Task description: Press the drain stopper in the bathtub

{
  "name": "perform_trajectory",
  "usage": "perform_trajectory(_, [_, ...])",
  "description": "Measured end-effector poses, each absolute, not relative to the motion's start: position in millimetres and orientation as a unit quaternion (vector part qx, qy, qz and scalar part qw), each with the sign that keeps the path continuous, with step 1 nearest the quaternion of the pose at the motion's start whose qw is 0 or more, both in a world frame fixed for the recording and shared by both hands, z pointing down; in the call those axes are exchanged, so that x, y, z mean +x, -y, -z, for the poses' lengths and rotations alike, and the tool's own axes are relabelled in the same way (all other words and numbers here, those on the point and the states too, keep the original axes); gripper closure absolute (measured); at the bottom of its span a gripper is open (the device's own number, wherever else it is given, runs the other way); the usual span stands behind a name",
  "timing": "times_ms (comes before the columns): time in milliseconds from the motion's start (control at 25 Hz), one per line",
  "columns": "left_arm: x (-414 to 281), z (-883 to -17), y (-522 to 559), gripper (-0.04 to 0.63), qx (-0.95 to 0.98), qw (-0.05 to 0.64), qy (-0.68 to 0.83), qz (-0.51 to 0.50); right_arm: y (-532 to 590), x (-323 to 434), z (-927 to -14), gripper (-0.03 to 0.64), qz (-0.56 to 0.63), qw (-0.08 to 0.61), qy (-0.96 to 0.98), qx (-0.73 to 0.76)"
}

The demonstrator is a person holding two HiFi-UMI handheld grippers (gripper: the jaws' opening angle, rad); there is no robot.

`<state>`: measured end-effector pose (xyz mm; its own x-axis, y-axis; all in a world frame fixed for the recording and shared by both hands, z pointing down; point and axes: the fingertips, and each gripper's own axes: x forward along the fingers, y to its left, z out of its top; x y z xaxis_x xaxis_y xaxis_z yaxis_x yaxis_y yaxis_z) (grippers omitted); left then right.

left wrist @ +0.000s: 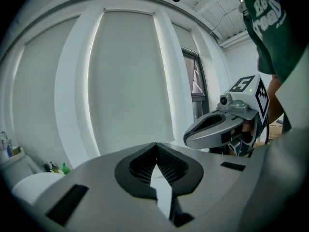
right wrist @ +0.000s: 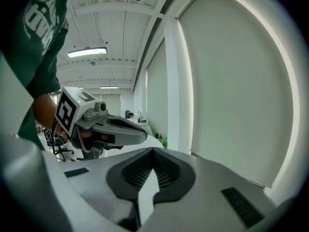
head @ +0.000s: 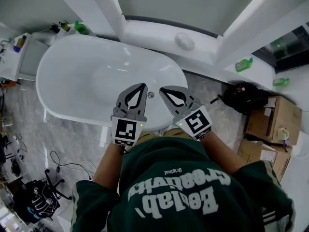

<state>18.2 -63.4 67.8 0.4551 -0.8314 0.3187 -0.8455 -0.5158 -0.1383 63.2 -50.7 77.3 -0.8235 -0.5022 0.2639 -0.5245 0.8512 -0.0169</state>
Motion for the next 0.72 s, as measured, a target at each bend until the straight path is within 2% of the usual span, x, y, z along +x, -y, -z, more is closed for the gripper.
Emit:
perform_trajectory(200, [20,-57,63,0.589,0.847,0.009,0.503,-0.169,53,73,-62,0.602,-0.039,0.106,0.957,0.267])
perform_trajectory(720, [32,-57,60,0.589,0.847,0.007,0.504,-0.169,50,64,-67,0.603,-0.031,0.113,0.964,0.239])
